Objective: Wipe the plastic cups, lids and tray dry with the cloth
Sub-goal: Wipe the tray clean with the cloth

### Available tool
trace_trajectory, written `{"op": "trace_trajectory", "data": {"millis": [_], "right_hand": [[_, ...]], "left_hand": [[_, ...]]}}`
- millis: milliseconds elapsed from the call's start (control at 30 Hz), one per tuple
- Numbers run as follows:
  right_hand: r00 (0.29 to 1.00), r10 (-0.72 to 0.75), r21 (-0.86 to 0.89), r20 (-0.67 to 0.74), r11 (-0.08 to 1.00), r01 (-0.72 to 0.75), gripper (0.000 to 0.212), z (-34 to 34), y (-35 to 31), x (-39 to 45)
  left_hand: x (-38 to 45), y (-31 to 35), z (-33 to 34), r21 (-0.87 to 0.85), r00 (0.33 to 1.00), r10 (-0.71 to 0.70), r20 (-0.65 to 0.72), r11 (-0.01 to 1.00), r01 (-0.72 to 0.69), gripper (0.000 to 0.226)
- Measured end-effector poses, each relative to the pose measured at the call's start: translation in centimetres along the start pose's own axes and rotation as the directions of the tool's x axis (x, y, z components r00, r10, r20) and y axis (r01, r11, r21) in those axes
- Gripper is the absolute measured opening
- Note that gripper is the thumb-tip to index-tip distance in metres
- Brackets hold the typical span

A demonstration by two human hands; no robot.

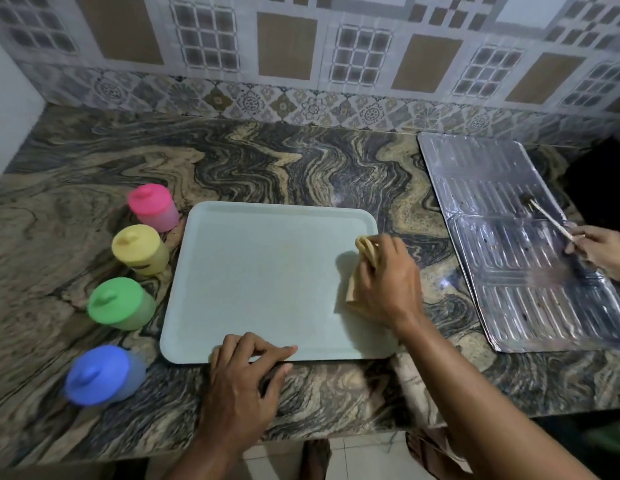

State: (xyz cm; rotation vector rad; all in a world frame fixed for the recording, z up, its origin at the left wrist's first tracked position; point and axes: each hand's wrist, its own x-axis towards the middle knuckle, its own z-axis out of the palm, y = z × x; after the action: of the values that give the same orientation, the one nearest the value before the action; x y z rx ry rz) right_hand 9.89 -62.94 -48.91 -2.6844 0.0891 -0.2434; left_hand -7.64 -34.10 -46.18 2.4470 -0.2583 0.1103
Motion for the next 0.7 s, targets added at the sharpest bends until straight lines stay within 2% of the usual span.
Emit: {"op": "trace_trajectory", "data": {"millis": [33,67,133,200,333,467,533,633,700], "right_hand": [[0.999,0.024,-0.068,-0.038,0.997,-0.026,0.027,-5.2,-7.9,-1.2],[0.998,0.045,-0.026,-0.040,0.999,-0.046,0.024,-5.6,-10.3,-0.4],[0.967,0.247,0.063,-0.056,0.968,-0.244,0.025,-3.3,-9.0,2.3],[0.952,0.299,0.009,-0.062,0.954,-0.299,0.023,-1.4,-11.3,2.9],[0.977,0.213,0.000,-0.002,0.977,-0.213,0.023,1.2,-16.2,3.1],[0.970,0.175,0.052,0.169,0.981,-0.186,0.029,2.8,-21.4,2.9],[0.968,0.052,0.079,0.247,0.994,-0.074,0.033,4.2,-24.2,2.4],[0.941,-0.192,0.133,0.279,0.978,0.160,0.030,6.4,-27.7,1.2],[0.927,-0.235,0.186,0.292,0.965,0.186,0.028,7.2,-28.7,0.9]], "left_hand": [[0.0,0.1,0.1,-0.007,1.000,0.001,0.000,1.000,-0.001,0.028],[0.0,0.0,0.0,-0.009,1.000,0.000,0.000,1.000,0.000,0.028],[0.1,0.1,0.1,-0.011,1.000,0.011,0.003,1.000,-0.011,0.028],[0.2,0.1,0.0,-0.012,1.000,0.027,0.011,1.000,-0.027,0.028],[0.3,-0.1,-0.2,0.039,0.999,0.041,0.014,0.998,-0.042,0.025],[0.2,-0.4,-0.1,0.079,0.998,0.051,0.038,0.995,-0.054,0.027],[0.3,-0.5,-0.1,0.088,0.997,0.078,0.019,0.993,-0.080,0.031],[0.7,0.2,-0.3,0.080,0.987,0.128,-0.096,0.990,-0.120,0.043],[0.7,0.5,-0.3,0.094,0.974,0.153,-0.166,0.986,-0.139,0.040]]}}
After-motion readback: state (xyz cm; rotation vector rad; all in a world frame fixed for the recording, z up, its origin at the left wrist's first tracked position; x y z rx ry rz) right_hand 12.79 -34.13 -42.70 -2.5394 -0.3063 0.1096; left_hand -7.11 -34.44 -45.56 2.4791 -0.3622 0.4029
